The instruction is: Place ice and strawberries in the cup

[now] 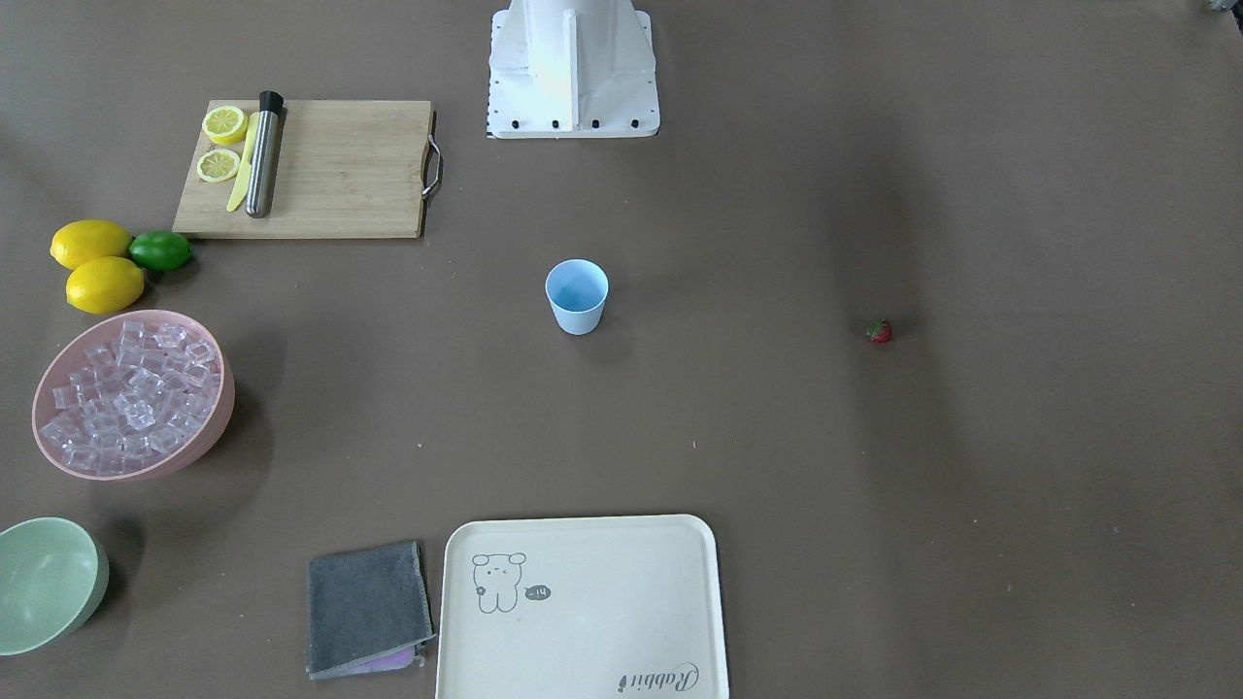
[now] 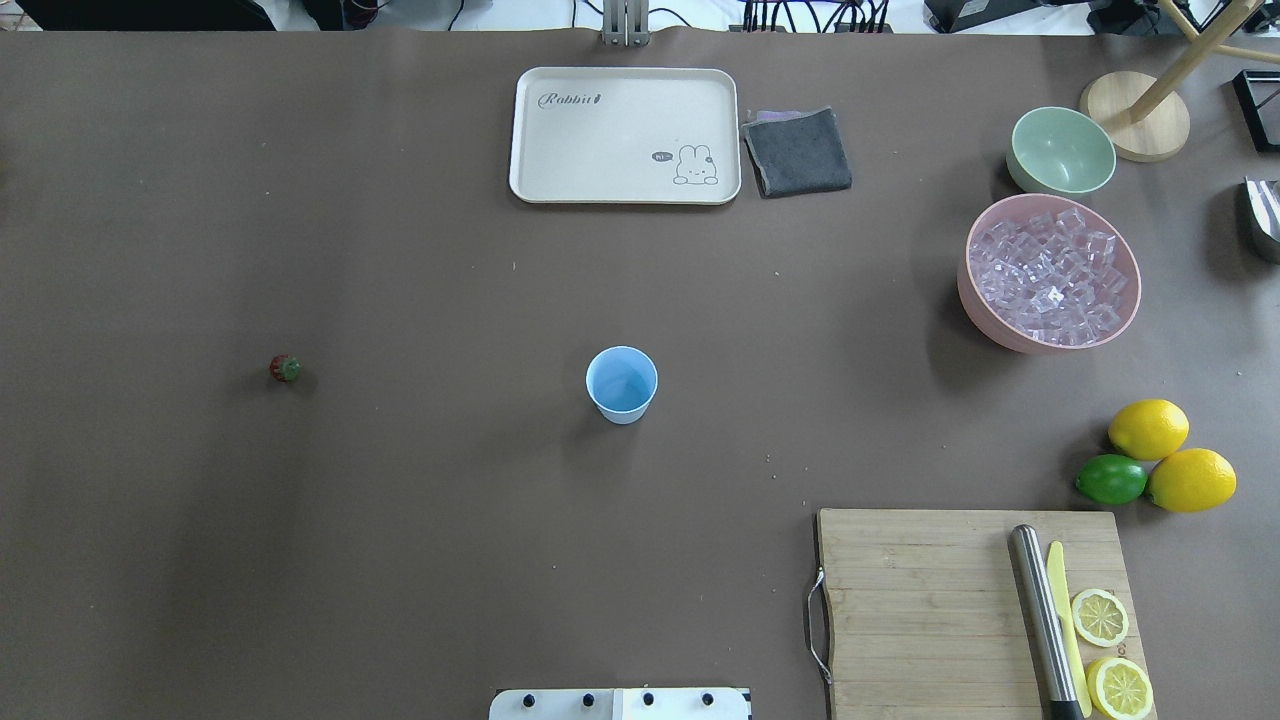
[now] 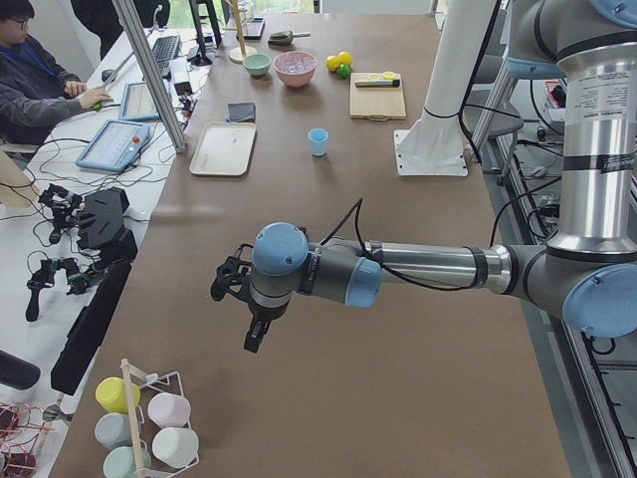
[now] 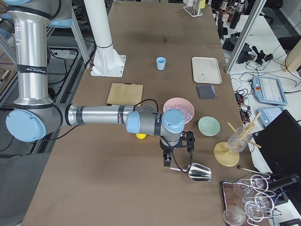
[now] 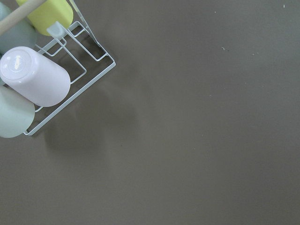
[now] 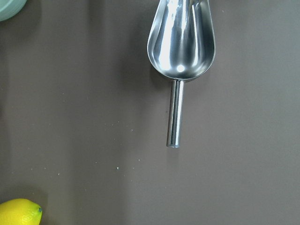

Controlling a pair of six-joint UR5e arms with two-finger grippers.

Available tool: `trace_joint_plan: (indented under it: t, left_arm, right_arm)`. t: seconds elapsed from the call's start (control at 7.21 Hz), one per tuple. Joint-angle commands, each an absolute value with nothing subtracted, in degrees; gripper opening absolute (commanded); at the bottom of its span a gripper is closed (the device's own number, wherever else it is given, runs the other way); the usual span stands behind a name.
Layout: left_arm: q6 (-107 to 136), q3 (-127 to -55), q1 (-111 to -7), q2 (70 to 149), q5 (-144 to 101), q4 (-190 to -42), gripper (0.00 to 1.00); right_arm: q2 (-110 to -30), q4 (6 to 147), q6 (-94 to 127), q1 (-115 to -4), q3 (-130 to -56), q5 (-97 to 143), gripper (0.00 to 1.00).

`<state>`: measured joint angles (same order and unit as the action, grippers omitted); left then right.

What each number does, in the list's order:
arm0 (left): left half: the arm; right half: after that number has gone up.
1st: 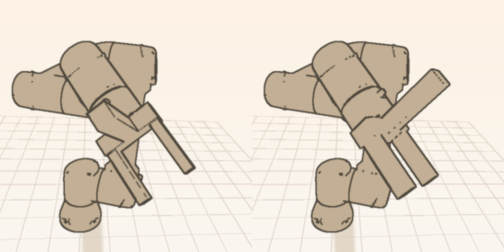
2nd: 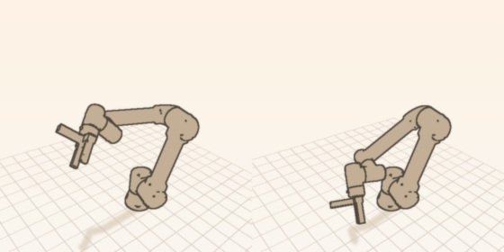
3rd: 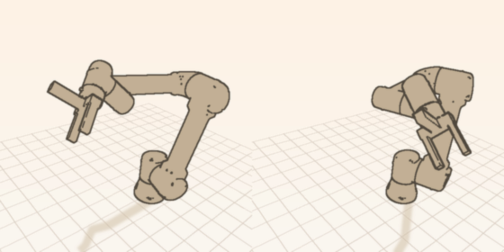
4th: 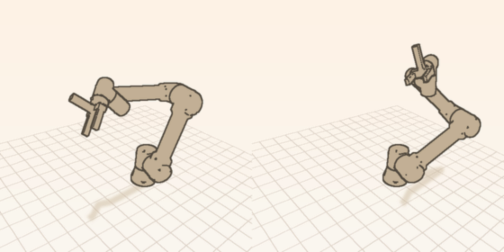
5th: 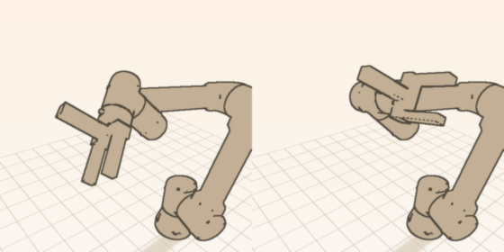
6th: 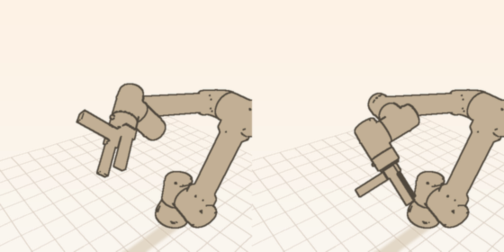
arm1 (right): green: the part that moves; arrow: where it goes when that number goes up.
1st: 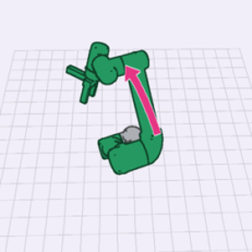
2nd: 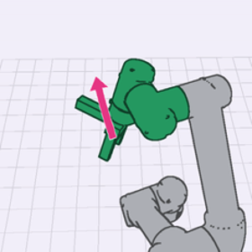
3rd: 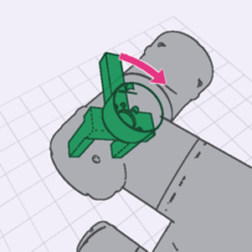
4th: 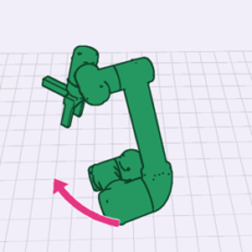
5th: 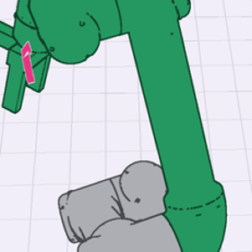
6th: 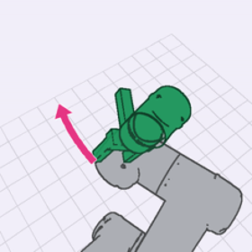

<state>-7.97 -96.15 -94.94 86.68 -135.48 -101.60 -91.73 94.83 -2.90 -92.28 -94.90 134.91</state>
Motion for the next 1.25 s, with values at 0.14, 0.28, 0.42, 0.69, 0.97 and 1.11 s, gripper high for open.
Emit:
trace_joint_plan:
  t: [0.14, 0.28, 0.42, 0.69, 0.97, 1.11]
  left_arm:
    - [-8.0, -95.9, -94.9, 86.7, -135.2, -101.6, 0.99]
    - [-8.0, -95.8, -94.9, 86.7, -135.2, -101.6, 0.99]
    - [-8.0, -96.0, -94.9, 86.2, -135.2, -101.7, 0.99]
    - [-8.1, -95.8, -94.9, 86.1, -135.2, -101.7, 0.99]
    - [-8.2, -95.5, -94.9, 86.1, -135.2, -101.7, 0.99]
    - [-8.2, -95.5, -94.9, 86.1, -135.2, -101.8, 0.99]
  right_arm:
    - [-92.4, 94.7, -3.5, -92.3, -95.1, 135.0, 1.0]
    - [-92.4, 94.7, -3.5, -92.4, -95.2, 135.1, 1.0]
    - [-92.3, 94.8, -3.4, -92.4, -95.3, 135.0, 1.0]
    - [-92.3, 94.7, -3.5, -92.4, -95.7, 135.2, 1.0]
    - [-91.9, 94.7, -2.9, -92.4, -95.9, 135.1, 1.0]
    - [-91.6, 94.7, -2.9, -92.4, -95.8, 135.0, 1.0]
